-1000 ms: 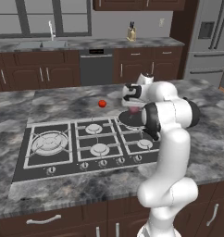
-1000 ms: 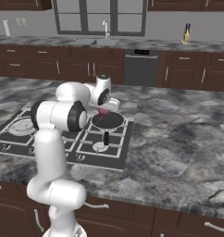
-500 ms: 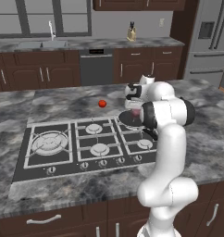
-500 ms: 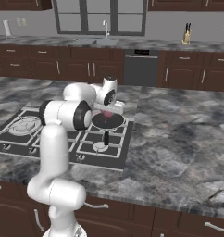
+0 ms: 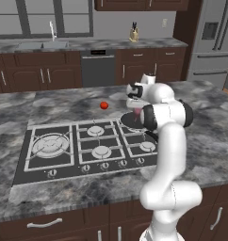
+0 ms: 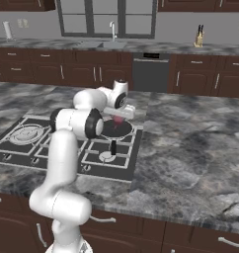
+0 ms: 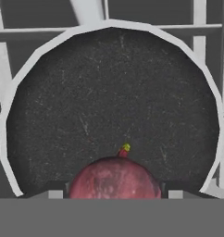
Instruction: Place the pan on the rear right burner on the stove. Then place the tomato and the onion in the pan and turn on the rear right burner.
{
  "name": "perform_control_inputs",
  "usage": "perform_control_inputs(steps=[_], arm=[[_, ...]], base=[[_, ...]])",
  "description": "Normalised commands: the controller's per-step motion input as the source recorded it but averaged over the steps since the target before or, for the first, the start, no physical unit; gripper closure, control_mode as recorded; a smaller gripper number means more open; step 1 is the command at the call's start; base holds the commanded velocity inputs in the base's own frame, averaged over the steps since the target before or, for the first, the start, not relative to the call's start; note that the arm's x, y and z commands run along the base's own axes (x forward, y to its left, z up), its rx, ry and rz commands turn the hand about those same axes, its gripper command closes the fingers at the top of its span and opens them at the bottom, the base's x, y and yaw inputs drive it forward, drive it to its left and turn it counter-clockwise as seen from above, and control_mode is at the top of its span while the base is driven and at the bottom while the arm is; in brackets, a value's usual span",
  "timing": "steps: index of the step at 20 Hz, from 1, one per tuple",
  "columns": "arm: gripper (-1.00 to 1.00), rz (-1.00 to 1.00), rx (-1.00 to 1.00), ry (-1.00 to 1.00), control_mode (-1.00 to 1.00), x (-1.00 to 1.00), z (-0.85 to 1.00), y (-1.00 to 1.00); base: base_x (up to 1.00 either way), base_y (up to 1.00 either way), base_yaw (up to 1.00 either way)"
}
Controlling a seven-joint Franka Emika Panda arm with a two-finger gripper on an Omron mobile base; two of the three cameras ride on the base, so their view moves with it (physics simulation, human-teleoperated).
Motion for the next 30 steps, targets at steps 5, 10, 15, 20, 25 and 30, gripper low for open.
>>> perform_control_inputs(steps=[5, 10, 15, 20, 25, 30], arm=[[1.0, 0.0, 0.0, 0.01, -1.0, 0.21, -0.52, 0.04], [1.0, 0.0, 0.0, 0.04, -1.0, -0.12, -0.3, 0.0], [1.0, 0.0, 0.0, 0.05, -1.0, -0.16, -0.46, 0.0], [1.0, 0.0, 0.0, 0.04, -1.0, -0.09, -0.71, 0.0], [1.0, 0.01, 0.0, 0.04, -1.0, -0.38, -0.26, 0.0], [1.0, 0.02, 0.0, 0.0, -1.0, -0.67, 0.0, 0.0]], base=[[0.0, 0.0, 0.0], [0.0, 0.0, 0.0], [0.0, 0.0, 0.0], [0.0, 0.0, 0.0], [0.0, 0.0, 0.0], [0.0, 0.0, 0.0]])
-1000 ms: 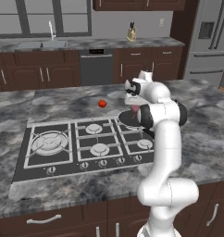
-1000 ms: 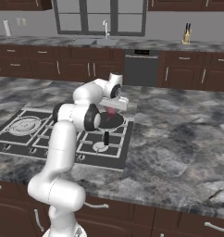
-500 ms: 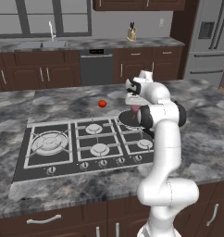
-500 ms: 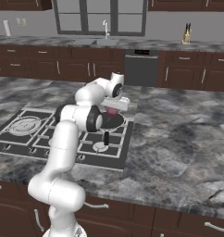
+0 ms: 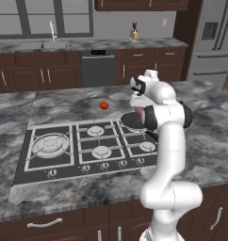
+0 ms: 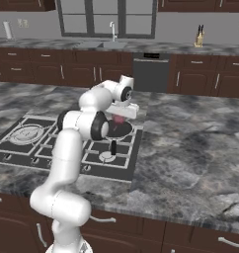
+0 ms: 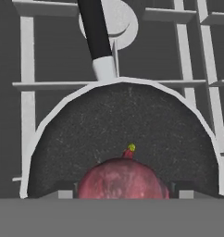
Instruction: Place the pan on the rear right burner on the stove. Then place the tomato and the onion in the pan and turn on the rear right burner.
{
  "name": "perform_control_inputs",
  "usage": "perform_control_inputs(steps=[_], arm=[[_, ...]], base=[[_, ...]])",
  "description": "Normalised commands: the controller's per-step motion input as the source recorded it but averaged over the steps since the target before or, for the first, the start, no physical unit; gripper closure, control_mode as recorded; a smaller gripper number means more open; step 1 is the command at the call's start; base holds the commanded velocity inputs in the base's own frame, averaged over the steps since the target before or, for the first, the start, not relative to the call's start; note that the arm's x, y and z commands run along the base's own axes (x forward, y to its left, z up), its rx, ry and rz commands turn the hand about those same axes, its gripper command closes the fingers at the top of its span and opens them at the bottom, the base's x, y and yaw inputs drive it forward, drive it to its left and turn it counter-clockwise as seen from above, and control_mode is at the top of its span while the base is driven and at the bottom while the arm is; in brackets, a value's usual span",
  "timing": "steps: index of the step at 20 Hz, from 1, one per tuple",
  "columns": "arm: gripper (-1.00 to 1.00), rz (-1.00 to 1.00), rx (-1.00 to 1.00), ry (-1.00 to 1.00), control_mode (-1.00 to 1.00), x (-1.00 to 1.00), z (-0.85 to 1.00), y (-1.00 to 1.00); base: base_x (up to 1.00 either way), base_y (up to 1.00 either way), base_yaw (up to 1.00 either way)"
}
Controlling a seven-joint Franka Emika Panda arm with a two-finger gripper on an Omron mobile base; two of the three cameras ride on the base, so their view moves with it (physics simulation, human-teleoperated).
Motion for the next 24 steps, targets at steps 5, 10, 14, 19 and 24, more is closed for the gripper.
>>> perform_control_inputs(steps=[5, 10, 14, 19, 24], arm=[[1.0, 0.0, 0.0, 0.0, -1.0, 0.05, -0.55, 0.38], [1.0, 0.0, 0.0, 0.0, -1.0, 0.12, -0.37, 0.26], [1.0, 0.0, 0.0, 0.01, -1.0, 0.0, 0.0, 0.0], [-1.0, 0.0, 0.0, 0.0, -1.0, 0.0, 0.0, 0.0], [-1.0, -0.01, 0.0, 0.0, -1.0, -0.01, 0.13, 0.0]], base=[[0.0, 0.0, 0.0], [0.0, 0.0, 0.0], [0.0, 0.0, 0.0], [0.0, 0.0, 0.0], [0.0, 0.0, 0.0]])
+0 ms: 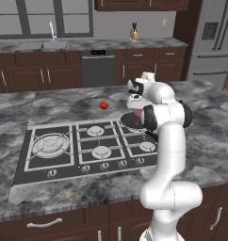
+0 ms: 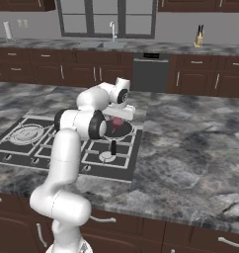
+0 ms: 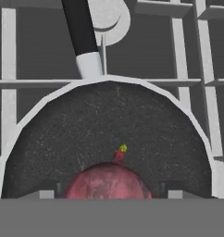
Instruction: Place the pan on the rear right burner on the stove. Then place the tomato and the onion in the pan and turn on the rear right burner.
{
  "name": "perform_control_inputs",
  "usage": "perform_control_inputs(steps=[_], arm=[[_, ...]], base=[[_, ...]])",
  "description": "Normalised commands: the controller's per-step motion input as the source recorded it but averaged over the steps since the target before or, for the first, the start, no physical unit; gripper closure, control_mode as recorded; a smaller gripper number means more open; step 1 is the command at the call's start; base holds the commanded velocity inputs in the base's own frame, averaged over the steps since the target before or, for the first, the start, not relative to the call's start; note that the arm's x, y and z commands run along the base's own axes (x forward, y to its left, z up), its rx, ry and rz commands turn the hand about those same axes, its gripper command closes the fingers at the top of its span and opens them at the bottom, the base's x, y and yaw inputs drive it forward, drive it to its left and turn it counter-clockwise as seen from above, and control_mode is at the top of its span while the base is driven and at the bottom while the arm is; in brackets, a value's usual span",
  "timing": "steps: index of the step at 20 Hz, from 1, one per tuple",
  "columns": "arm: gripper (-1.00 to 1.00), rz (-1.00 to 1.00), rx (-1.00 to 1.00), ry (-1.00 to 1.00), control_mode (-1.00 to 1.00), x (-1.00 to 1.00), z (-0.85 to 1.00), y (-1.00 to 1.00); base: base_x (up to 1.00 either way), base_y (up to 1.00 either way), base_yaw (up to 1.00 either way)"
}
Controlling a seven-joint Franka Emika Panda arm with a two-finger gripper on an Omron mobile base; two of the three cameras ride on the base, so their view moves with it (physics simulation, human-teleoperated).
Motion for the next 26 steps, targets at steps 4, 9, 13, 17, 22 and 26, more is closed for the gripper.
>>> perform_control_inputs(steps=[4, 9, 13, 17, 22, 26], arm=[[-1.0, -0.01, 0.0, 0.0, -1.0, -0.38, 0.39, 0.0], [-1.0, 0.0, 0.0, 0.0, -1.0, -0.49, 0.47, -0.04], [-1.0, 0.0, 0.0, 0.0, -1.0, -0.95, 0.5, -0.09], [-1.0, 0.0, 0.0, 0.0, -1.0, -1.0, 0.26, -0.03], [-1.0, 0.0, -0.01, 0.0, -1.0, -1.0, 0.08, 0.08], [-1.0, 0.01, -0.07, 0.0, -1.0, -1.0, 0.01, 0.52]], base=[[0.0, 0.0, 0.0], [0.0, 0.0, 0.0], [0.0, 0.0, 0.0], [0.0, 0.0, 0.0], [0.0, 0.0, 0.0], [0.0, 0.0, 0.0]])
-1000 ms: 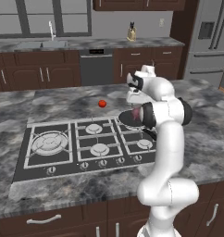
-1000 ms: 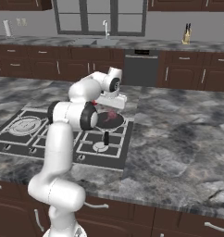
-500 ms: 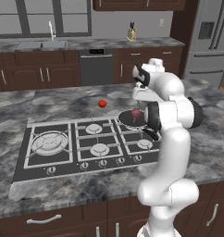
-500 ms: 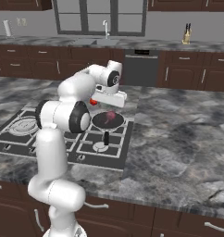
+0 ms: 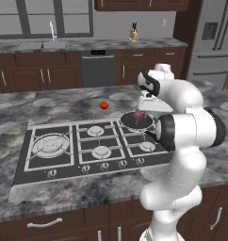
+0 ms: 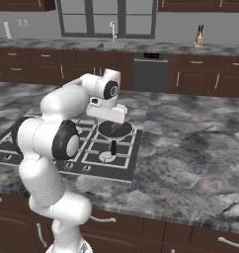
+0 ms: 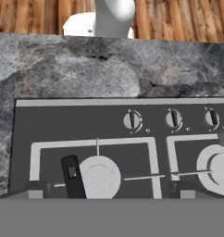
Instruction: Place the pan on the rear right burner on the stove. Then place the tomato and the onion in the pan and turn on the rear right burner.
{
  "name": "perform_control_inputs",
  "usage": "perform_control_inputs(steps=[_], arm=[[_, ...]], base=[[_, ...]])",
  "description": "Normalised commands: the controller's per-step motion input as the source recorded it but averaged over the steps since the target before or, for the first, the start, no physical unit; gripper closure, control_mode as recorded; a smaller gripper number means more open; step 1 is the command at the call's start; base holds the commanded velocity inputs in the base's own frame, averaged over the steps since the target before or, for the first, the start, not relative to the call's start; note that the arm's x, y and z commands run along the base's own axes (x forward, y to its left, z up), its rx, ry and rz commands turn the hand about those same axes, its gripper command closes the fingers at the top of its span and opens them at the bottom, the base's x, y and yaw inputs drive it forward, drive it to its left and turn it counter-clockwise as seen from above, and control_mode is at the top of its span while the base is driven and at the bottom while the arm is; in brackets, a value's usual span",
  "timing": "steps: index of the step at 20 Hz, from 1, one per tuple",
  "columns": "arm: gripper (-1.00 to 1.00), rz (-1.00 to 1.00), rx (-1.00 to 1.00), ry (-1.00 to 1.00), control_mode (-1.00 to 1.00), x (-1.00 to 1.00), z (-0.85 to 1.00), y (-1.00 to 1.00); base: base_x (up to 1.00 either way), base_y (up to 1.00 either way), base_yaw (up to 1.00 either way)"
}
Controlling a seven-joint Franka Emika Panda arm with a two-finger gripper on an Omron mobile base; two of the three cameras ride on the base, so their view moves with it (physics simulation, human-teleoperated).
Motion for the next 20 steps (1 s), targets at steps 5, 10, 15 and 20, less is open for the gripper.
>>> perform_control_inputs(steps=[5, 10, 15, 20], arm=[[-1.0, 0.04, -0.06, -0.02, -1.0, -0.97, 0.04, 0.57], [-1.0, 0.01, 0.0, -0.05, -1.0, -1.0, 0.19, 0.03], [-1.0, 0.0, -0.01, 0.04, -1.0, -0.93, 0.38, 0.01], [-1.0, 0.0, -0.11, 0.27, -1.0, -0.57, 0.05, 0.24]], base=[[0.0, 0.0, 0.0], [0.0, 0.0, 0.0], [0.0, 0.0, 0.0], [0.0, 0.0, 0.0]])
